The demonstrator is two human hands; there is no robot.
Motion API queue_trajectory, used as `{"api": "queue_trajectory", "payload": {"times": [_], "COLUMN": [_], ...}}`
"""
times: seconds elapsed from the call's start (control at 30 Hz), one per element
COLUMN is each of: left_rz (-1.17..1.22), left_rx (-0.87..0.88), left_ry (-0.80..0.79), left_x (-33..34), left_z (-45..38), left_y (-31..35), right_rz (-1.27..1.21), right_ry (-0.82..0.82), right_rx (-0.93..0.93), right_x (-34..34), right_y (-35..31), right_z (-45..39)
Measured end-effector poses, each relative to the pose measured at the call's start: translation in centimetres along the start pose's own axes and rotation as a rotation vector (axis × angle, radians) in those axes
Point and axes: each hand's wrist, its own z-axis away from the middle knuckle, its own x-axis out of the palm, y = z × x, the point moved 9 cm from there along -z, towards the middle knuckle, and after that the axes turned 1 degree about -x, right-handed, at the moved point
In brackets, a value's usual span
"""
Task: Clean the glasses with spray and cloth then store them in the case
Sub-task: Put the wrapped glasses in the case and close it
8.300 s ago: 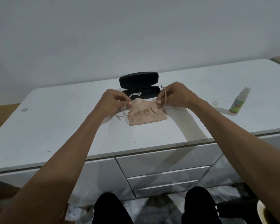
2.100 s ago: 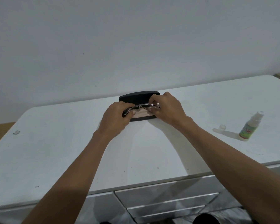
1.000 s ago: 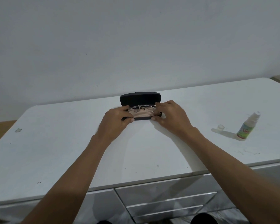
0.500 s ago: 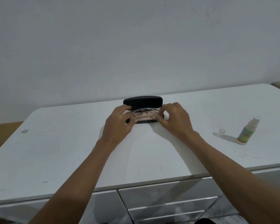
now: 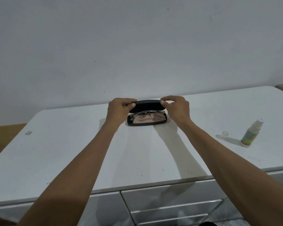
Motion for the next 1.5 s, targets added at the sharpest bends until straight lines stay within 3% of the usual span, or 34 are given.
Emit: {"api": "queue_trajectory", "payload": {"times": [0.37,0.67,0.9,1.2,1.5], "left_rz": [0.181,0.032,0.035,0.150,0.119], "left_rx": [0.042,0.171,0.074,-0.007,0.004], "left_ry": [0.026,0.053,-0.058,-0.023,-0.023], "left_x": [-0.4,0.2,0.7,1.6,3.4], "left_z": [4.2,6.5,6.3,1.8,-5.9], "left_y": [-1.0,-1.1,-1.9,-3.0,-4.7], "right_rz": [0.005,0.176,0.257,0.197,0.205], "right_ry": [-0.097,-0.162,-0.193,-0.158,-0.099], "right_rx": [-0.115,-0.162,-0.241,-0.216,-0.218], "right_x": [-0.3,0.9,2.1,2.9,5.9], "right_y": [1.0,2.2,1.3,1.5,1.7], "right_z": [2.8,4.4,4.5,0.6,-6.2]}}
